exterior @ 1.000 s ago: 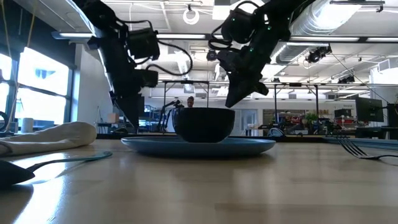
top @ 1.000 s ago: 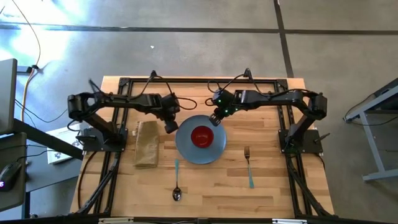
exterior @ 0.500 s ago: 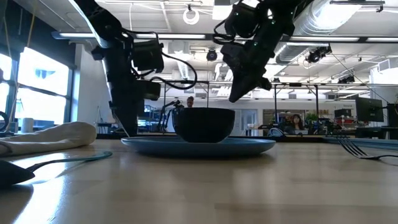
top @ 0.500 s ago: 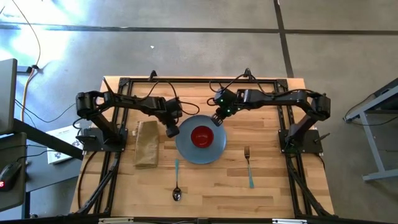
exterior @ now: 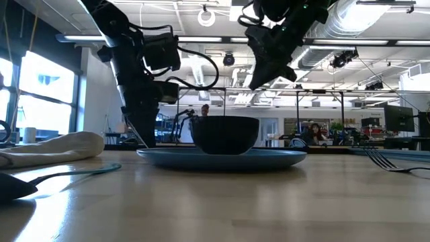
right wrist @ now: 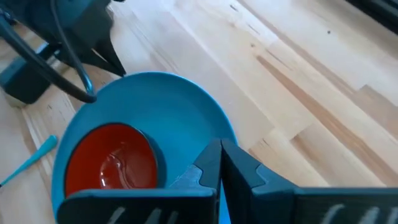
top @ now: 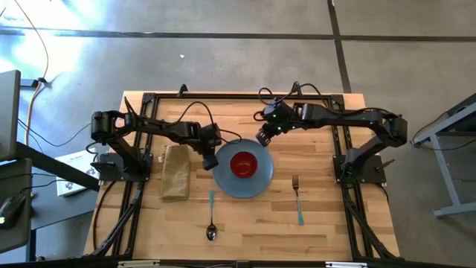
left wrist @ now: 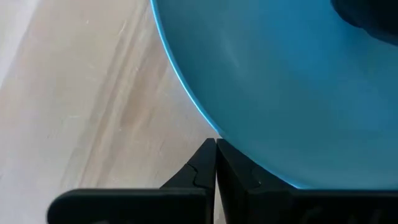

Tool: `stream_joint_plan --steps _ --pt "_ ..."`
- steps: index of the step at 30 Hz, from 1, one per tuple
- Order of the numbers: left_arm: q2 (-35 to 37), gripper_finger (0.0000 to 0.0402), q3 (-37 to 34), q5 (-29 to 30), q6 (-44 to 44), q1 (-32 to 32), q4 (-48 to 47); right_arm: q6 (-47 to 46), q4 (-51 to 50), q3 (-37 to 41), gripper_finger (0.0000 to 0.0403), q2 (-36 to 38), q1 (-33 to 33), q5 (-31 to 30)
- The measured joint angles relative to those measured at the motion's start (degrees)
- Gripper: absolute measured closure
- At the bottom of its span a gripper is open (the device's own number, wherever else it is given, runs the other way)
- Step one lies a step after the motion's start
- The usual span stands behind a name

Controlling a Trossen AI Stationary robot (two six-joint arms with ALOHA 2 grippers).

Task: Set table place
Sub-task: Move the blue plate to the center of the table

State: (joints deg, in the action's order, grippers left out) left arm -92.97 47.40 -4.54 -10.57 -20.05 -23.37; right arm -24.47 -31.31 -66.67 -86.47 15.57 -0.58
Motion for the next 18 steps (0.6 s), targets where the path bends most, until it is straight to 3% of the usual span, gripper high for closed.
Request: stream_joint_plan --steps 7,18 --pt "0.0 0.0401 0.0 0.7 -0.5 -0.1 1.7 0.0 -1.9 0.0 0.0403 2.7 0.0 -0.1" --pt "0.0 0.0401 0.0 0.5 -1.7 0.3 4.1 -0.9 -7.3 0.0 0.0403 7.4 -0.5 -5.0"
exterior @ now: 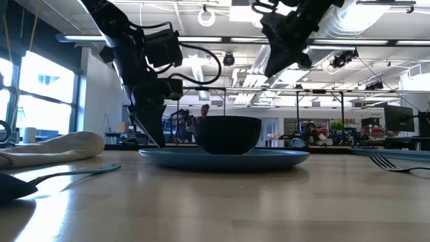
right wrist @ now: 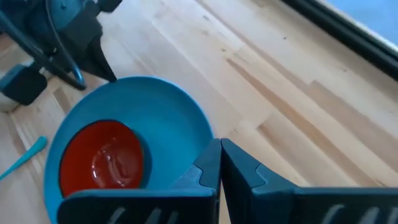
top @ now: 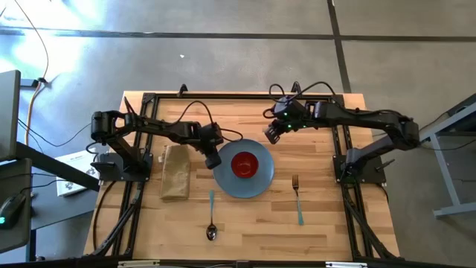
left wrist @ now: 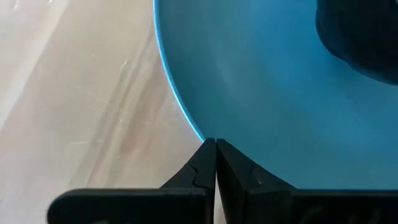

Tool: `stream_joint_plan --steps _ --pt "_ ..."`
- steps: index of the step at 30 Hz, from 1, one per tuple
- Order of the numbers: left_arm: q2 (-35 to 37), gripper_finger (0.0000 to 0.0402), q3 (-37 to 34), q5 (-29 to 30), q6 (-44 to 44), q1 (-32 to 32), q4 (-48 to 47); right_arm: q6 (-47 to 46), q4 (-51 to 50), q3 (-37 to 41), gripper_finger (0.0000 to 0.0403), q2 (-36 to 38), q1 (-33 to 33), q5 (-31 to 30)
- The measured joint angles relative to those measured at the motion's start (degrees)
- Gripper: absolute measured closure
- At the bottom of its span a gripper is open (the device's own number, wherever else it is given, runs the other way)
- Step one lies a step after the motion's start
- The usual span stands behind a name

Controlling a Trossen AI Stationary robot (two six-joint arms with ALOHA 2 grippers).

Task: Set table place
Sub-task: Move the blue plate to the center of the table, then put the blue fork to the right of the blue plate

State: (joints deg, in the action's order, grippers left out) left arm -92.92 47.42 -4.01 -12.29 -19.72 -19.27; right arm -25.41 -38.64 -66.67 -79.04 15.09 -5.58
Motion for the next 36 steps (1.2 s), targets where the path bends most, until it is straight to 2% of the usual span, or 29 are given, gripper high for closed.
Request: stream_joint_plan --steps 15,22,29,36 --pt "-0.6 0.0401 1.1 -0.5 0.1 1.0 3.0 -1.9 -1.7 0.0 0.0403 2.4 -1.0 -2.9" --pt "-0.7 0.0401 1.1 0.6 0.4 1.0 -0.3 -4.8 -7.1 0.0 0.0403 2.4 -1.4 -3.0" --pt "3.3 0.0401 1.1 -0.9 0.9 1.5 -5.0 -17.2 -23.8 0.0 0.0403 2.4 -6.5 -4.9" --pt "11.5 0.0401 1.1 1.2 3.8 1.7 -9.2 -38.1 -31.9 0.0 0.0403 2.3 -19.0 -4.8"
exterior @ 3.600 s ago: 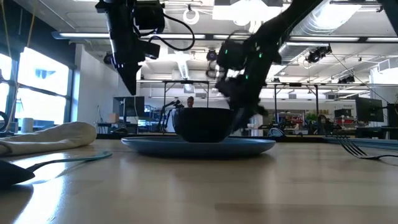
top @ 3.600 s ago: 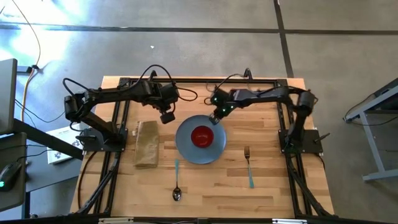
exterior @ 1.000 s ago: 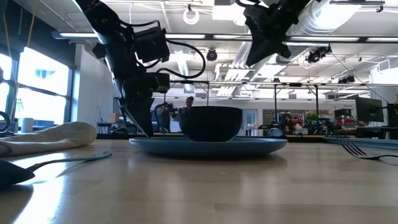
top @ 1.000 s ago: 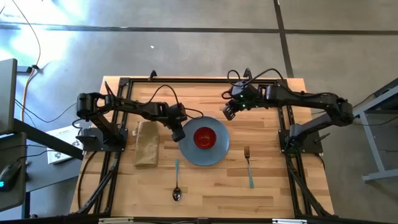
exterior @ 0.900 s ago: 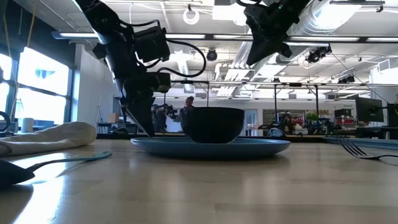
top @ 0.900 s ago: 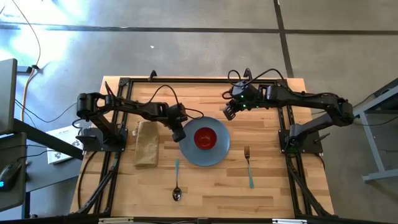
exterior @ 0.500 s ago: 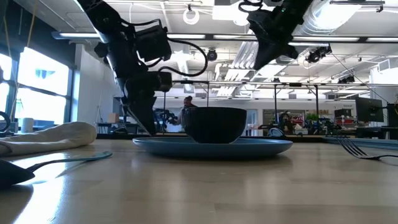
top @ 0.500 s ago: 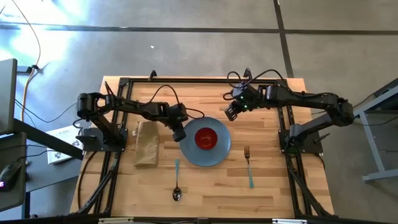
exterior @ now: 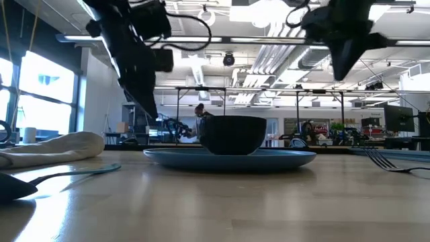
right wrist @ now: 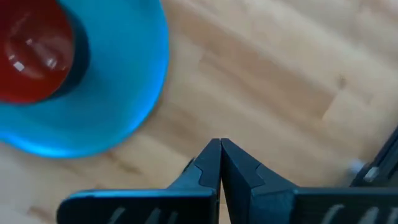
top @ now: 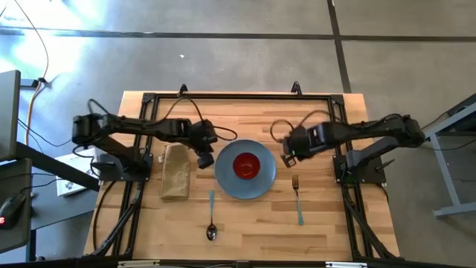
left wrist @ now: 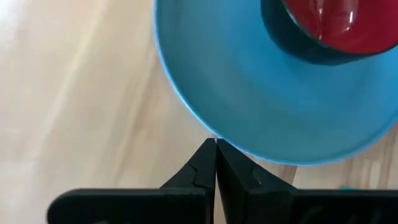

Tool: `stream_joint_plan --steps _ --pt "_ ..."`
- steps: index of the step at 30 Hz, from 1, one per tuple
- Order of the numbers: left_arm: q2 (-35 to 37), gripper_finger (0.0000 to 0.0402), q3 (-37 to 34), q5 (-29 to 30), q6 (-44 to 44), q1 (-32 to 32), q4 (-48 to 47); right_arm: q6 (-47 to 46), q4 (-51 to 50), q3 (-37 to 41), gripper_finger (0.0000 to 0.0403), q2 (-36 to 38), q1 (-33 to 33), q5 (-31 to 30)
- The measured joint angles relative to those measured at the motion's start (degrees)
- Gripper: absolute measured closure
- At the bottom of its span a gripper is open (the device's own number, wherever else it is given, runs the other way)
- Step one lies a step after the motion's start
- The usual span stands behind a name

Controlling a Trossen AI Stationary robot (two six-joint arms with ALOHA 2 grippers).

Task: Set table place
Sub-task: Put the blue fork to the right of the blue plate

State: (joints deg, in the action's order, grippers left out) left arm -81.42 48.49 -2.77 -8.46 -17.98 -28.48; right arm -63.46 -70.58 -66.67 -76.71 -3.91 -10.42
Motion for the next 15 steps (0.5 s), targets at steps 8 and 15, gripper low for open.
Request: stream_joint_plan --steps 8,15 --pt "8.0 0.0401 0.0 2.0 5.7 -3.7 -4.2 -30.6 -1.3 0.0 0.0403 0.1 -16.5 0.1" --pt "11.1 0.0402 0.0 0.7 11.8 -7.0 -4.7 -49.2 0.4 0.0 0.0402 -0.8 -27.0 0.1"
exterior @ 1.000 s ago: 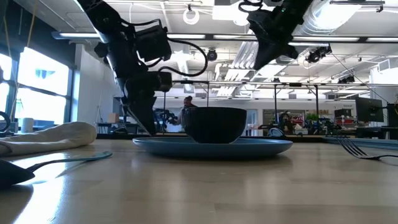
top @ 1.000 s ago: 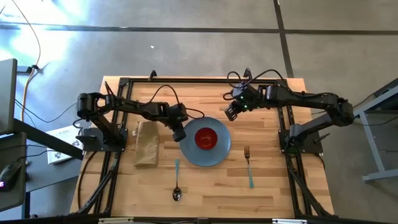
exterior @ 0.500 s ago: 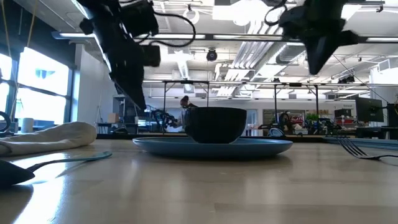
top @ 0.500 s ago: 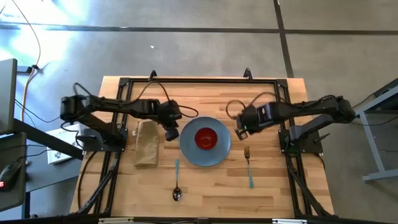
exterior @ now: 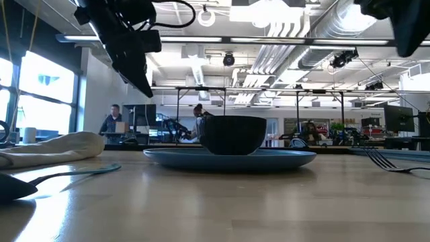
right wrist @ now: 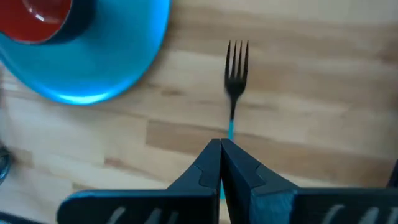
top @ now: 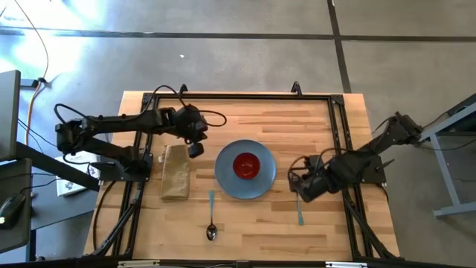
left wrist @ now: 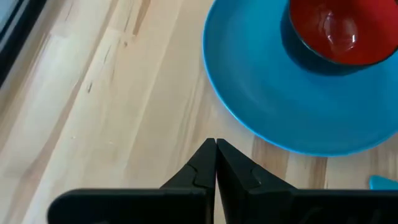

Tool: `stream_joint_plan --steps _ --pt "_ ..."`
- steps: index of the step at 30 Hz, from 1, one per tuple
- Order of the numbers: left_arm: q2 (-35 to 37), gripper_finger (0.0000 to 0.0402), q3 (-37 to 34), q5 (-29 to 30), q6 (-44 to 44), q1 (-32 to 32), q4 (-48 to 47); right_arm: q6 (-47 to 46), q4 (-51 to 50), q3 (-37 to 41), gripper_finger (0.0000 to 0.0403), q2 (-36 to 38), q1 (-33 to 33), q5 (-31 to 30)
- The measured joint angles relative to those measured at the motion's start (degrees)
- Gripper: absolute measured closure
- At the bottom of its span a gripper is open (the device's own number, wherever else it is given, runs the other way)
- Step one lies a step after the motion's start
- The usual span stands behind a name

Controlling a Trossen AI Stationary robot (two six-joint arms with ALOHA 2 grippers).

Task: Set table place
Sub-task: Put the blue fork to the right of the blue plate

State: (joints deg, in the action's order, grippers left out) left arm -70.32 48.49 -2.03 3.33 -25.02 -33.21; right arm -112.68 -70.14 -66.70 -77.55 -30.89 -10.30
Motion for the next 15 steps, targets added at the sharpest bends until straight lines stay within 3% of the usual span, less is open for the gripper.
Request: stream_joint_plan --steps 5,15 --pt "0.1 0.0402 0.0 -0.5 2.6 -1.5 -0.2 -5.3 3.7 0.0 0.0402 -2.8 -3.2 0.3" --pt "0.1 0.0401 0.0 -1.4 3.9 -2.5 0.0 -4.5 7.3 0.0 0.0399 -8.5 -3.7 5.9"
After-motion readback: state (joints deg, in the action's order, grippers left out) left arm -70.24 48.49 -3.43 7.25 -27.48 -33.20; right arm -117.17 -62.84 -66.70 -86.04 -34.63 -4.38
